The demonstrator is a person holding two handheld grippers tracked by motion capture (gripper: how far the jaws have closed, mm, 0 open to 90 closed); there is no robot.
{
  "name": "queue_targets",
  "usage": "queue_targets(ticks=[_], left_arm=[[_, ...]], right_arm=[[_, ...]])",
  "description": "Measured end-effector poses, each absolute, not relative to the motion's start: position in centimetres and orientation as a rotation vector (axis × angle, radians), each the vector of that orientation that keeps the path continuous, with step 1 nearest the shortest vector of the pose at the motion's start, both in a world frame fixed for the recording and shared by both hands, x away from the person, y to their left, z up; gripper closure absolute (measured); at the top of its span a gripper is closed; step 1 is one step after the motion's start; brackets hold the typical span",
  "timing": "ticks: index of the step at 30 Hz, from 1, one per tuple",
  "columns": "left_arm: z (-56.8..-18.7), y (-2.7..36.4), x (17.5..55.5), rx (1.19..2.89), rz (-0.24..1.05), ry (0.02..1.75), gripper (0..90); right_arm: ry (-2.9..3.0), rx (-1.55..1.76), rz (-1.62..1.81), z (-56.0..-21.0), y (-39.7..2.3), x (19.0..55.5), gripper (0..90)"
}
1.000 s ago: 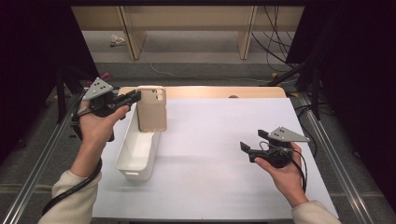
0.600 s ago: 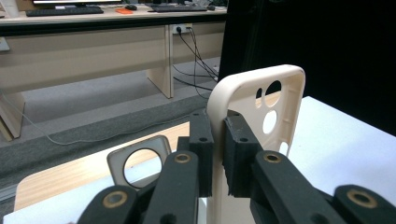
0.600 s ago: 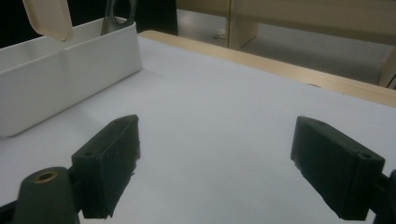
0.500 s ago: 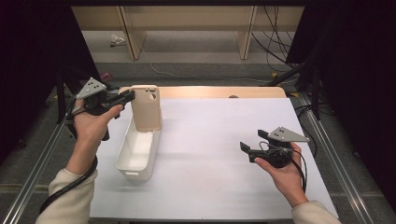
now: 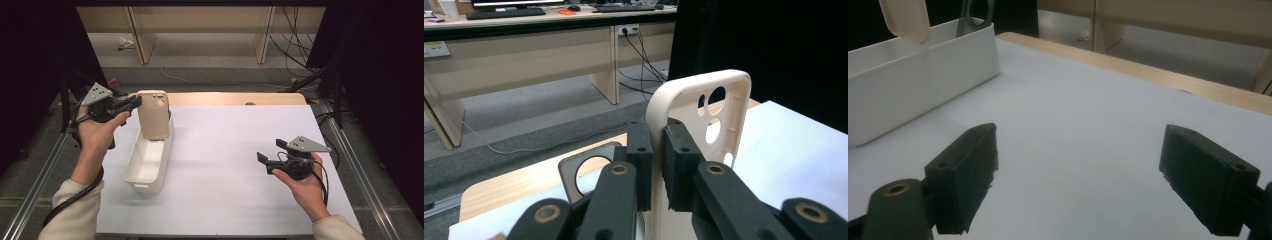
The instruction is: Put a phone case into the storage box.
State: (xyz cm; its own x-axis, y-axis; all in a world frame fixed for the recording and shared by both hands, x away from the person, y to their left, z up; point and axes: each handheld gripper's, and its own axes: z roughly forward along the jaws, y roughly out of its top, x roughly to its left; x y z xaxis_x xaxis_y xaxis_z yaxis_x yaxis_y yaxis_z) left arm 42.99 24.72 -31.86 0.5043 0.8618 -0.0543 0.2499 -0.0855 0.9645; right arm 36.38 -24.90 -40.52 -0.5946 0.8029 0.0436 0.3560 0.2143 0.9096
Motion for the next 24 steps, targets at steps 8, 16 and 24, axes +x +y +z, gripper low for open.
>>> queue_targets(ticks=[8,16,24], left_arm=[[-31.8,24.7,43.4,1.617,0.691,0.975,82.9],[-32.1,24.5,44.0,1.623,0.701,0.983,82.9],[-32.3,24.8,44.3,1.616,0.722,0.993,82.9]], right_arm=[[2.051,1.074,1.354,-40.5,-24.9,36.4,16.7],[2.049,1.076,1.354,-40.5,-24.9,36.4,16.7],[2.047,1.076,1.355,-40.5,-24.9,36.4,16.7]])
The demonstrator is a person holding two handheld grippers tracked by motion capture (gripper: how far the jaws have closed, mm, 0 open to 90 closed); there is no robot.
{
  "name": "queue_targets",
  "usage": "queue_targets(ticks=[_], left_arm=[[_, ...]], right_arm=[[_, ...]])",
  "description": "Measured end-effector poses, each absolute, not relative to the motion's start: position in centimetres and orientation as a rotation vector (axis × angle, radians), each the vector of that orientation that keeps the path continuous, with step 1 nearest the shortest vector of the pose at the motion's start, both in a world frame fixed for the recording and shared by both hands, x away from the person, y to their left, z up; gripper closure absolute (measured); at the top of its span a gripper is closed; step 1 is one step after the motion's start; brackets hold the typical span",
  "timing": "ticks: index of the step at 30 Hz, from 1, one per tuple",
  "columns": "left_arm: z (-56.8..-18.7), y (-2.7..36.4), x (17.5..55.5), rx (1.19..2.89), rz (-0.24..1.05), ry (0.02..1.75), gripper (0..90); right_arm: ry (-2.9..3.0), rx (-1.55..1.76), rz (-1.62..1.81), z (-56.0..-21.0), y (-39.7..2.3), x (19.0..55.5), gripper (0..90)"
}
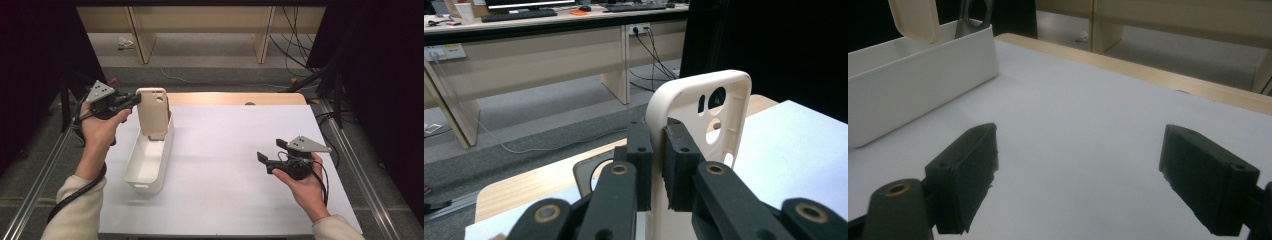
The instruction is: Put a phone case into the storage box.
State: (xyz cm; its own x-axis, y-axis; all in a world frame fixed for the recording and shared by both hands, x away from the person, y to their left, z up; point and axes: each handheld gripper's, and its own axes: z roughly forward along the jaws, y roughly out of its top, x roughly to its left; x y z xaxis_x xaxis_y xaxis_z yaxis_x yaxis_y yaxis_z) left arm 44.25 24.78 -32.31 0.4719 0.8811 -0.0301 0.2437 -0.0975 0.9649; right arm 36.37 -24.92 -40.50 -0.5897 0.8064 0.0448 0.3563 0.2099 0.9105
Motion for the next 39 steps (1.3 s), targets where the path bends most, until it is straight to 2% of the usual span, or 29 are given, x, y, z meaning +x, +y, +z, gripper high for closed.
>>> queue_targets(ticks=[25,39], left_arm=[[-34.7,25.2,46.2,1.636,0.774,1.041,82.9],[-36.5,25.3,47.0,1.654,0.743,1.063,82.8]], right_arm=[[2.044,1.081,1.355,-40.5,-24.9,36.4,16.6],[2.044,1.082,1.356,-40.6,-24.9,36.4,16.6]])
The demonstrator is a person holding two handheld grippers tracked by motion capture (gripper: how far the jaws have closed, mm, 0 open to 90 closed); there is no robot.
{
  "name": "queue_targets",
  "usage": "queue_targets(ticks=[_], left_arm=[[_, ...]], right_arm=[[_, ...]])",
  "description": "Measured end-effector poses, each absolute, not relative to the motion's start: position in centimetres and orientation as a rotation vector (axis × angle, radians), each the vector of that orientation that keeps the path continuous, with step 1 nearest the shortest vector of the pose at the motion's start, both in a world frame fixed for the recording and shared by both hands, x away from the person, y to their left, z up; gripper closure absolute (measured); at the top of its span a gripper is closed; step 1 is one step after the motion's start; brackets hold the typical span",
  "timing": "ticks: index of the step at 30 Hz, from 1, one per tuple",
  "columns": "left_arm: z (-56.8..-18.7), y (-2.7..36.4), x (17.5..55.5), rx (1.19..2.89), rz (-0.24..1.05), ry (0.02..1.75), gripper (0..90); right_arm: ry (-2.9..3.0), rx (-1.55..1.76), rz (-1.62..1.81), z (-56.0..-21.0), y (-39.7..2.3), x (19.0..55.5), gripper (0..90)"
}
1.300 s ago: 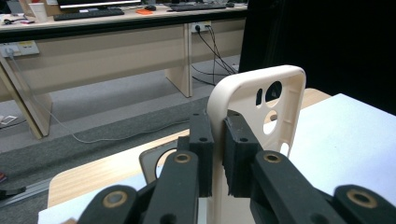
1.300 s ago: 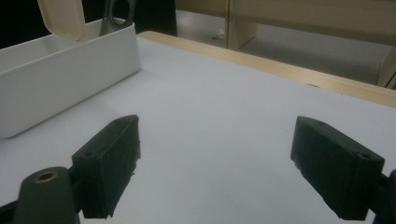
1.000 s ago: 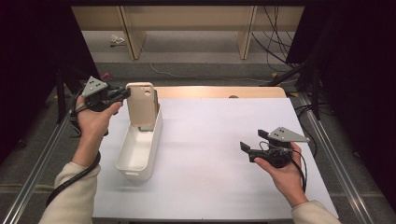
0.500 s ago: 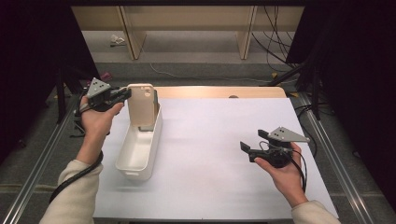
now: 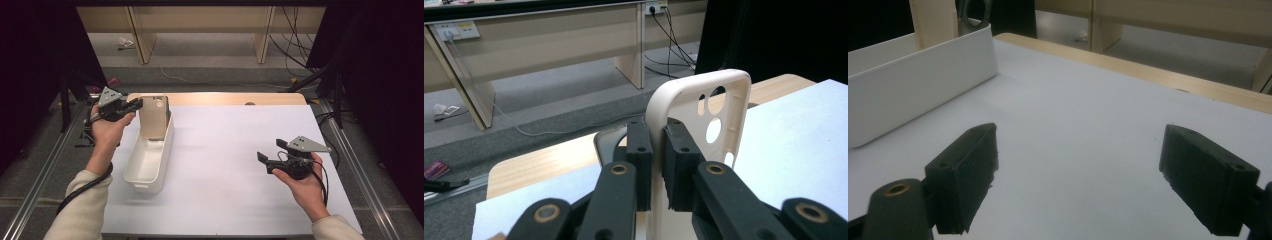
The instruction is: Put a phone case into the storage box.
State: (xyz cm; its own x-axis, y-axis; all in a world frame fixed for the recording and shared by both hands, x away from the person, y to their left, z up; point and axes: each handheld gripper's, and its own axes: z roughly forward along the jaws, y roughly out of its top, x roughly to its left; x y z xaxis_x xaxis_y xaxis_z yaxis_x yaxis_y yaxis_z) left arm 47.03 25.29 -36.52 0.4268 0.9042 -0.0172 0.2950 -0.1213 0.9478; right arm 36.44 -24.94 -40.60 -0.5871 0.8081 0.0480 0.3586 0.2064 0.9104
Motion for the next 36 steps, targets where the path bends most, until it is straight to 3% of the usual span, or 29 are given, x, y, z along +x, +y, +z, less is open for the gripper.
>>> queue_targets(ticks=[36], left_arm=[[-39.6,25.8,48.2,1.704,0.681,1.101,82.6]], right_arm=[[2.046,1.084,1.356,-40.6,-24.9,36.4,16.5]])
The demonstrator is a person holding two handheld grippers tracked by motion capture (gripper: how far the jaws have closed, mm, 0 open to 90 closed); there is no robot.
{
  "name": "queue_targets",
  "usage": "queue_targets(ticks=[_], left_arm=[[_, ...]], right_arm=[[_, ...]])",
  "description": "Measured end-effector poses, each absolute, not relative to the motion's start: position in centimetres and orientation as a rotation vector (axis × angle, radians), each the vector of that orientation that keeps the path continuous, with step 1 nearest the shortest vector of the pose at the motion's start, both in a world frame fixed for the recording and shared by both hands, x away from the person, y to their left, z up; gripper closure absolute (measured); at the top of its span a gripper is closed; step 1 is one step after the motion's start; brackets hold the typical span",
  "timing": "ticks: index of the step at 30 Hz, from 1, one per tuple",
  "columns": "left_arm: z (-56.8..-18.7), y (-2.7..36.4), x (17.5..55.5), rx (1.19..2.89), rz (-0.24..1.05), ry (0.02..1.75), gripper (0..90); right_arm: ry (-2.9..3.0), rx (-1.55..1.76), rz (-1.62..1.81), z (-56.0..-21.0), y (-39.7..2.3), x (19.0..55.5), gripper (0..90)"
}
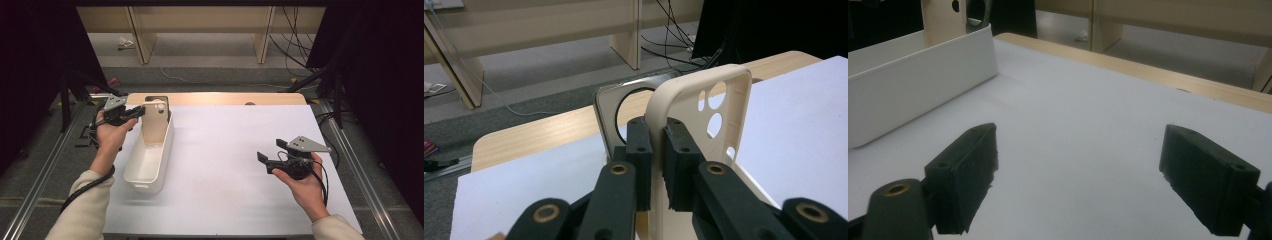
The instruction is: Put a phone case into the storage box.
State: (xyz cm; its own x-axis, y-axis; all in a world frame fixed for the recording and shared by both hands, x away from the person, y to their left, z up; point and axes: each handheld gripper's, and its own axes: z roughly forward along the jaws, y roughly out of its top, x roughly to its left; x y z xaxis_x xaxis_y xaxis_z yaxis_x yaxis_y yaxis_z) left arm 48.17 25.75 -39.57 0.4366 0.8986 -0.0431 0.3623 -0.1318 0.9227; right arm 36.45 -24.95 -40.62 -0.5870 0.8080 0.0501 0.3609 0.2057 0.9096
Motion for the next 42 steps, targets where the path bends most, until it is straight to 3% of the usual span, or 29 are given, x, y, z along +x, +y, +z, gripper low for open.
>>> queue_targets(ticks=[42], left_arm=[[-40.6,25.5,51.3,1.816,0.734,1.139,77.4]], right_arm=[[2.050,1.084,1.355,-40.8,-24.9,36.5,16.5]])
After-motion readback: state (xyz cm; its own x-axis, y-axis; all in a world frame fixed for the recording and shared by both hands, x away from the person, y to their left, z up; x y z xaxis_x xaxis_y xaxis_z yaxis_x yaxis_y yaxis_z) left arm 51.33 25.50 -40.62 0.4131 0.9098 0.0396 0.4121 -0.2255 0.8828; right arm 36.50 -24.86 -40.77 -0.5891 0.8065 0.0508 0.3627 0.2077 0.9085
